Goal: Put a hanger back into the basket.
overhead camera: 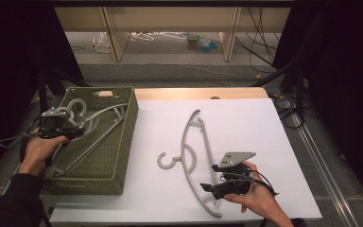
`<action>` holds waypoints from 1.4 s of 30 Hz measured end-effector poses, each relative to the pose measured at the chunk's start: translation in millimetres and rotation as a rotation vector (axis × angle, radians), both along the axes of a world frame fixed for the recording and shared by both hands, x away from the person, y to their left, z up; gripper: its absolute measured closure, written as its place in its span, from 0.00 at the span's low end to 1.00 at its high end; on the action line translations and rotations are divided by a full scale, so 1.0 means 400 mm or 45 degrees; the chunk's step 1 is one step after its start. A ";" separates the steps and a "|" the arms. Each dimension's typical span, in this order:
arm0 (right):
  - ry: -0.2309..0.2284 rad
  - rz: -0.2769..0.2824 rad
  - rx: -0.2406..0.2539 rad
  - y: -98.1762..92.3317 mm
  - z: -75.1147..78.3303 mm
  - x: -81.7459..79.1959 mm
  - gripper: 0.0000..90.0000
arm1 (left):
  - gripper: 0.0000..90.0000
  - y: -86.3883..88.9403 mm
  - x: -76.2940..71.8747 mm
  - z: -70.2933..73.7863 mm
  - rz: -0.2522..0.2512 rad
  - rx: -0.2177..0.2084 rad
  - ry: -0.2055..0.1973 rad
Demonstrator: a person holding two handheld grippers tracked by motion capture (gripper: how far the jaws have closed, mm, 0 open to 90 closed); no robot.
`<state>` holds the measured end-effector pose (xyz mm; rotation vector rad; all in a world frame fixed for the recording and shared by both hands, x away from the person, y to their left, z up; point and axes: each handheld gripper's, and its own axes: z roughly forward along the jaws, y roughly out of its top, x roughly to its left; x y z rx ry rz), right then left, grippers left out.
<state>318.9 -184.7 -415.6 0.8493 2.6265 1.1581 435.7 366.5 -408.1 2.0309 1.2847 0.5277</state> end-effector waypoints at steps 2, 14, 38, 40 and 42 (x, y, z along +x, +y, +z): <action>-0.003 -0.005 0.007 0.001 -0.004 0.001 0.30 | 0.86 0.000 0.000 -0.013 0.053 -0.019 0.008; 0.014 -0.005 -0.007 0.004 -0.012 0.002 0.30 | 0.81 0.033 0.008 -0.043 0.160 0.048 -0.009; 0.011 -0.029 0.031 0.006 -0.023 0.007 0.28 | 0.35 -0.144 -0.220 0.111 0.136 -0.331 -0.350; -0.007 -0.047 0.038 0.005 -0.024 0.008 0.27 | 0.30 -0.209 -0.237 0.122 0.036 -0.376 -0.384; 0.000 -0.047 0.044 0.004 -0.022 0.008 0.27 | 0.28 -0.231 -0.244 0.123 0.011 -0.391 -0.395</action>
